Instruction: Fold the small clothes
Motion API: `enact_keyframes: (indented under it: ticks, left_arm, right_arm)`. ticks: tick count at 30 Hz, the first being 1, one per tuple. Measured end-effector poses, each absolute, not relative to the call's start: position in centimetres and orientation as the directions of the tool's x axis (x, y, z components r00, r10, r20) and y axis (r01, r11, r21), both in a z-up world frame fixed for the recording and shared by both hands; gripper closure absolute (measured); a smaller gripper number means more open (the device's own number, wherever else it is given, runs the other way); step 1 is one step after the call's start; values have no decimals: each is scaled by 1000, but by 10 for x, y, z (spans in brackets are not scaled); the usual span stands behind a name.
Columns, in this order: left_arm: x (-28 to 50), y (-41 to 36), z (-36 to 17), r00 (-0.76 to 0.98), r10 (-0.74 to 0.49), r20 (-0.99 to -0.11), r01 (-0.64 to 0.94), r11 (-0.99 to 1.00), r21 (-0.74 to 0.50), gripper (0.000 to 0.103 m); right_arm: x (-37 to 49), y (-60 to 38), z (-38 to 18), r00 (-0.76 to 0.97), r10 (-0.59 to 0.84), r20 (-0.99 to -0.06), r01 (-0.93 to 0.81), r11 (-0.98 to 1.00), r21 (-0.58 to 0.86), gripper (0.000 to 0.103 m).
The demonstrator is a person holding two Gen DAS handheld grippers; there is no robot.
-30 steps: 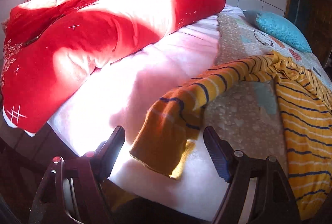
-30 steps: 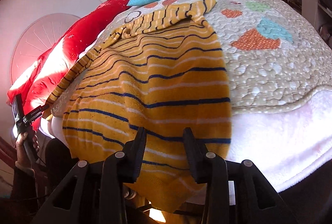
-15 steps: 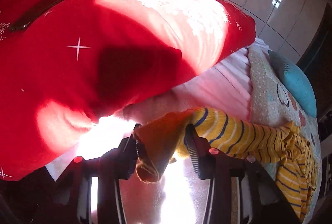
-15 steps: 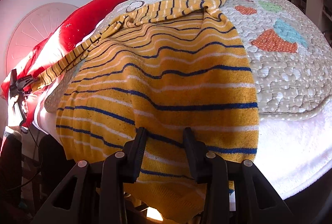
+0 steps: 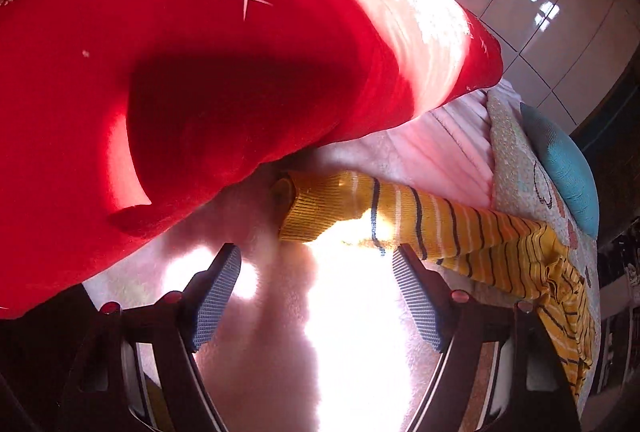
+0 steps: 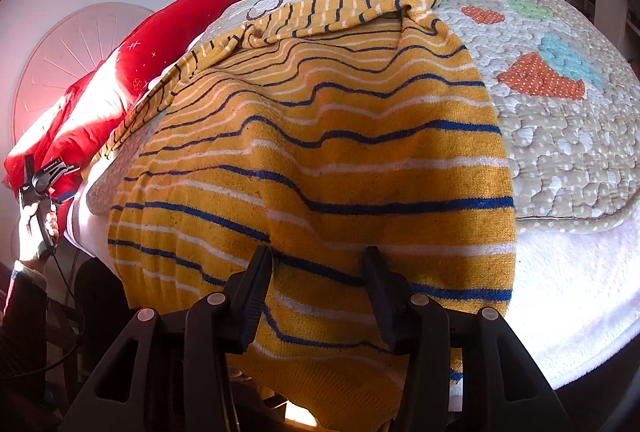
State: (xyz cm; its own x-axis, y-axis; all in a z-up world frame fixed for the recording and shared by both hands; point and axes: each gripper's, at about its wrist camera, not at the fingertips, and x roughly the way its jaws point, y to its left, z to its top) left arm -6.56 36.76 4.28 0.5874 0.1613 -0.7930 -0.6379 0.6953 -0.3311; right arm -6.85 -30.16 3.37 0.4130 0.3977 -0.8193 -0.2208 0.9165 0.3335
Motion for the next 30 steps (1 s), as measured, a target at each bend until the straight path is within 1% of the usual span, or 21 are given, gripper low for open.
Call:
enact_keyframes:
  ticks: [2,3,5,6,7,9,10,13,14,16,19,20,21,24,27,29,30]
  left_arm:
    - [-58,374,32,572,162,-804,-657,678,-331,26]
    - [-53,375,27,564,156,-811,-659,677,-327,28]
    - [-45,373,19,547,135,-826,-650,691,-317,62]
    - [-40,372,15,528,121,-841,-649,696,-307,101]
    - [-36,371,12,521,94,-848,-647,692,-320,100]
    - [-35,366,18,536,98,-839,-647,686,-333,100]
    - [-35,361,26,559,83,-825,-633,686,-360,100]
    - [-33,338,58,653,-18,-757,-547,680,-488,100]
    - [-30,325,72,675,-37,-737,-513,694,-505,100]
    - [-21,292,104,714,-66,-697,-433,740,-515,100]
    - [-5,232,151,767,-143,-625,-282,800,-530,100]
    - [0,210,165,780,-174,-601,-230,814,-534,100]
    - [4,189,177,789,-214,-576,-173,822,-543,103]
    - [19,121,205,787,-340,-515,-10,827,-562,103]
    - [32,53,214,746,-438,-502,122,831,-543,103]
    - [36,17,210,717,-468,-517,171,836,-521,103]
    - [35,2,206,702,-477,-529,188,841,-508,101]
  right_arm:
    - [-68,-300,33,414,390,-822,-224,919,323,51]
    - [-68,-300,33,415,387,-824,-224,921,320,51]
    - [-67,-299,33,417,384,-824,-226,922,315,51]
    - [-66,-299,33,419,384,-823,-227,922,314,51]
    - [-66,-299,33,420,384,-822,-229,922,313,51]
    - [-66,-299,34,426,384,-819,-236,921,310,51]
    - [-67,-299,36,431,386,-816,-241,920,308,51]
    - [-69,-299,41,446,402,-799,-254,914,317,51]
    - [-70,-299,41,447,412,-794,-257,909,328,51]
    - [-71,-301,42,448,433,-782,-261,900,349,51]
    - [-76,-304,42,450,461,-765,-270,886,376,51]
    - [-78,-306,43,451,470,-759,-274,882,384,51]
    - [-80,-308,44,455,477,-752,-276,878,390,51]
    - [-86,-319,46,470,490,-734,-265,871,412,51]
    - [-90,-336,47,486,494,-721,-231,868,440,51]
    - [-93,-348,49,496,495,-713,-207,865,456,51]
    - [-93,-354,52,504,490,-712,-200,867,456,51]
